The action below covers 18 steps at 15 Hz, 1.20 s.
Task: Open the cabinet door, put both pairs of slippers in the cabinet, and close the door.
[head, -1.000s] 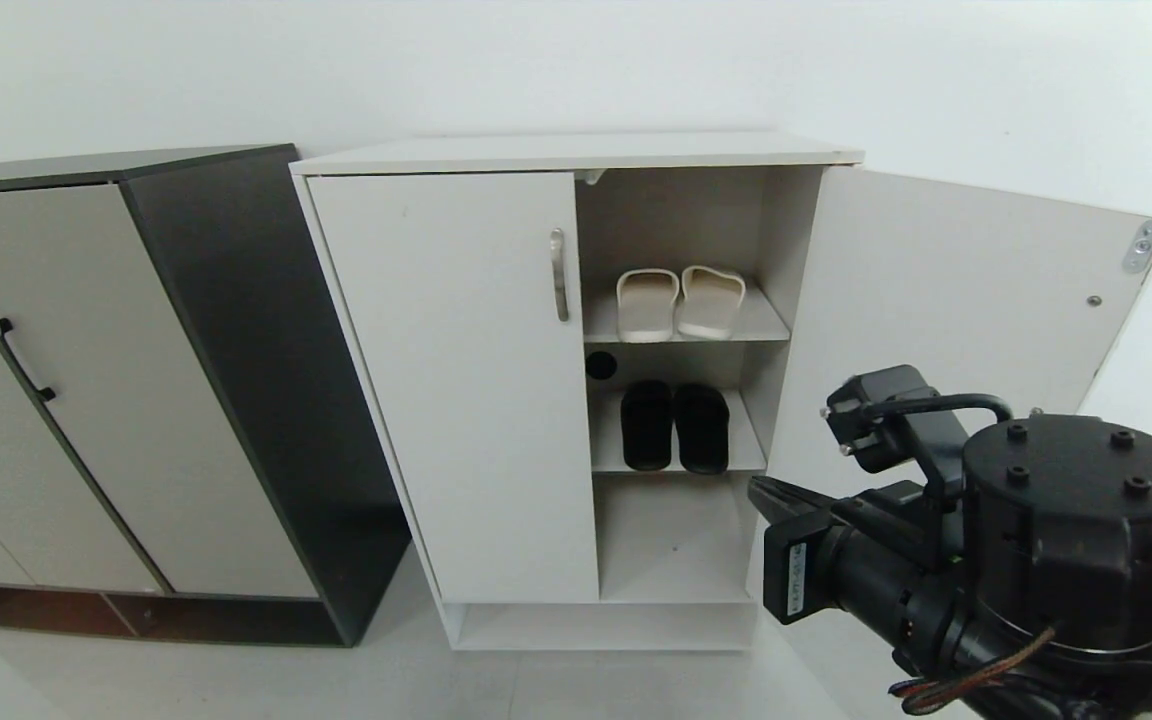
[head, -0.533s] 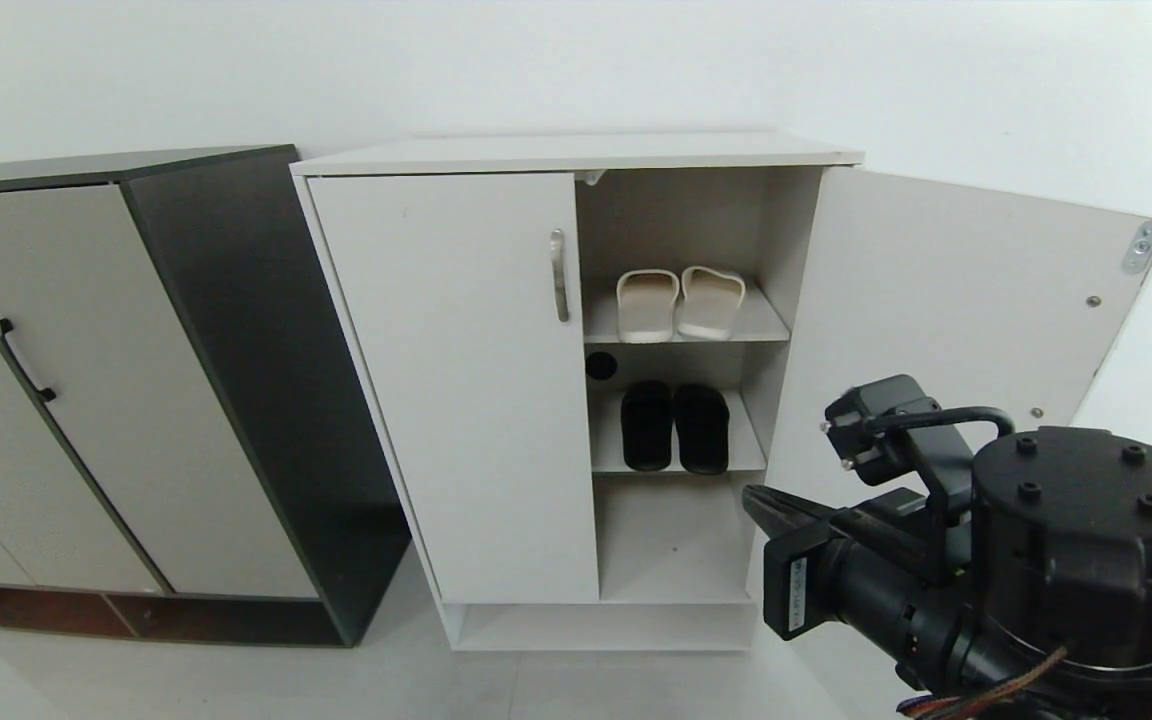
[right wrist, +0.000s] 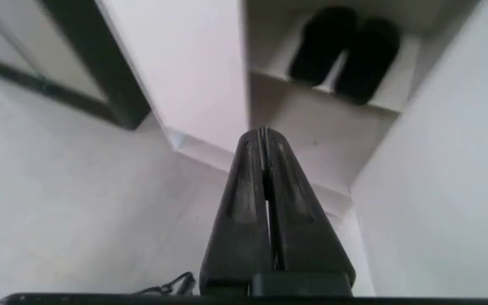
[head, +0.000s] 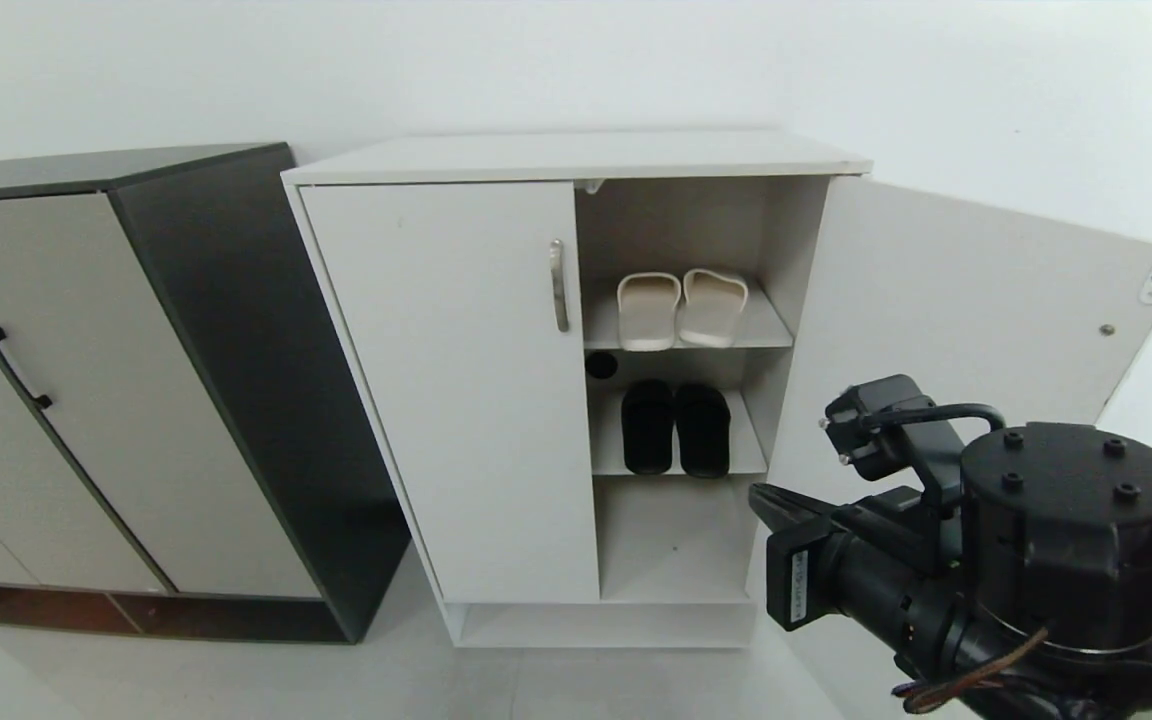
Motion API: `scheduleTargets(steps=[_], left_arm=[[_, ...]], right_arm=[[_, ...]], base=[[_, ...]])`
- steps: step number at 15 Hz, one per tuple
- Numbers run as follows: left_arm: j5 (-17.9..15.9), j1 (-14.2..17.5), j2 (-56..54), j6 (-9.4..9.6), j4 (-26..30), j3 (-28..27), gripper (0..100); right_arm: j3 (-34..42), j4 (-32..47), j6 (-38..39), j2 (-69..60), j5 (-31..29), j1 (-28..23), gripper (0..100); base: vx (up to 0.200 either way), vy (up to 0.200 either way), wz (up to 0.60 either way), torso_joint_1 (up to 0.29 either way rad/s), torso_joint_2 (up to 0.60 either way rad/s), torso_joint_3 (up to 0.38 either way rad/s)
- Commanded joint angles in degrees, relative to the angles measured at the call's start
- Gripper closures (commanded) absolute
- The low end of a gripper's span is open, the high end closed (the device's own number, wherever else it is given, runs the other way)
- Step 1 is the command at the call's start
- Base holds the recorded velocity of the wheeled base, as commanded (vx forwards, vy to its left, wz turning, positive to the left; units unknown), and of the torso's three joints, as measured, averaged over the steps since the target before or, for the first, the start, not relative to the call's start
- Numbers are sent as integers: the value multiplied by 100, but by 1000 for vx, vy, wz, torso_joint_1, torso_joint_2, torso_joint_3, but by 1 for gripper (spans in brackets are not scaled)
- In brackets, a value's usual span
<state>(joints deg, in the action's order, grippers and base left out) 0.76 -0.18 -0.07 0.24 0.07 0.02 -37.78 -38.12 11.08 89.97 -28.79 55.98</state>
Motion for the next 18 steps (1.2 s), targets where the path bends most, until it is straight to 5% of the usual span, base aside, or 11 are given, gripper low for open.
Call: scheduleTargets(steps=[1,18], left_arm=[[4,1,7,2,-7,-2,100],[4,1,7,2,-7,-2,100]], right_arm=[[-1,-11,-1,21,5,18,100],[-1,-11,-1,21,5,18,100]], base=[[0,0,0,66,-608,-349],[0,0,0,154,-489,-319]])
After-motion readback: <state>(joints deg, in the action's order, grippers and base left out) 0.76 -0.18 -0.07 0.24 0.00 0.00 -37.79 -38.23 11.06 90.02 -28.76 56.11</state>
